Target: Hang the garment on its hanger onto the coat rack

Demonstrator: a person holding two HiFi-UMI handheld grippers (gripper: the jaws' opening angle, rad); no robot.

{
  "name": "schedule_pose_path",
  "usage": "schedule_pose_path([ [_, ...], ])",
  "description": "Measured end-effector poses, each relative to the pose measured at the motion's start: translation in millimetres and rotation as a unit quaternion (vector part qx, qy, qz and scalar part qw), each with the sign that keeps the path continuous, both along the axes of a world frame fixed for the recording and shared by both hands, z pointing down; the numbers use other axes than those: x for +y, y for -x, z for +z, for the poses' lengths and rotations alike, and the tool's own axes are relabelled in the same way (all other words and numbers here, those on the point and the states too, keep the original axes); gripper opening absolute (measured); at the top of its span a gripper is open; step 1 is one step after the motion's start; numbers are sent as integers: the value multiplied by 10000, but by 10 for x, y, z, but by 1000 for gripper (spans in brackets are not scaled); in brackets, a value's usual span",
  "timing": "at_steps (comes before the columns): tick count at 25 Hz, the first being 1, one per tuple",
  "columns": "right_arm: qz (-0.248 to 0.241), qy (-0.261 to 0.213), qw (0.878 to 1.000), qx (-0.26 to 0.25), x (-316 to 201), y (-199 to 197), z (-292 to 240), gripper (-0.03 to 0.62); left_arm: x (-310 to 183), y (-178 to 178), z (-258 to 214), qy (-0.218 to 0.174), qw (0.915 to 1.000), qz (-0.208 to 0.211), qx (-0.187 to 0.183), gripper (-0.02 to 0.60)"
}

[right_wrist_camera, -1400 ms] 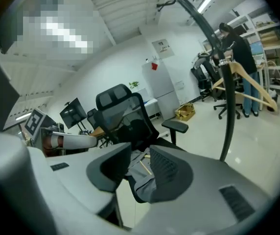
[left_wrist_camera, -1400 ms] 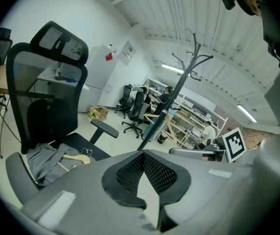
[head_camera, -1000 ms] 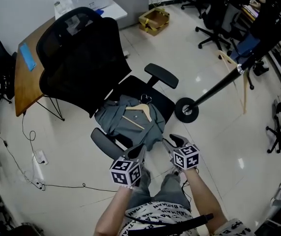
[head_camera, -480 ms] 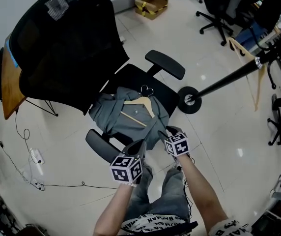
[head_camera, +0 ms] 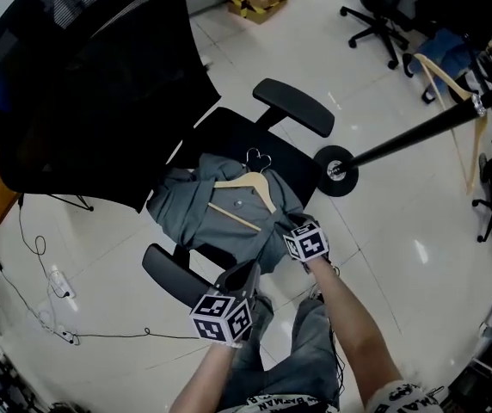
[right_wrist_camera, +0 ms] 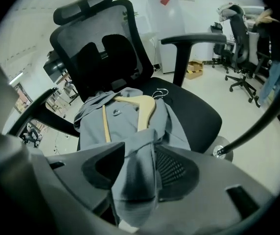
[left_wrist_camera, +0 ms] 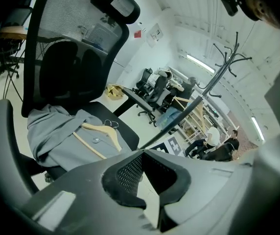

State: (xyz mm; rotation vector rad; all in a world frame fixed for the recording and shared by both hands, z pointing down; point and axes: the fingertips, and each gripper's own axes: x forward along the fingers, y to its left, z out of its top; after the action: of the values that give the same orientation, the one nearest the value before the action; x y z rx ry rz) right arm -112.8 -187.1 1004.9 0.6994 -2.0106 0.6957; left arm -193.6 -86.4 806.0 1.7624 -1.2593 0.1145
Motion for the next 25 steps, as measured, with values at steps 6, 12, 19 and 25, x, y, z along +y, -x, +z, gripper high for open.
schedule_pose_path([
  [6,-114,290,9995,76,-50,138,305,218,58,-8,89,26,9999,107,123,-14],
  [12,-238,307,9971,661,5,106,502,138,94,37,133,116,9998,74,170,-14],
  [19,-601,-1720,9699,1617,133,154,-102,126,82,8,69,127,9997,81,202,-14],
  [25,-863,-2957,9354,1734,179,179,-830,124,56,-109,-148,57,9996,92,261,-14],
])
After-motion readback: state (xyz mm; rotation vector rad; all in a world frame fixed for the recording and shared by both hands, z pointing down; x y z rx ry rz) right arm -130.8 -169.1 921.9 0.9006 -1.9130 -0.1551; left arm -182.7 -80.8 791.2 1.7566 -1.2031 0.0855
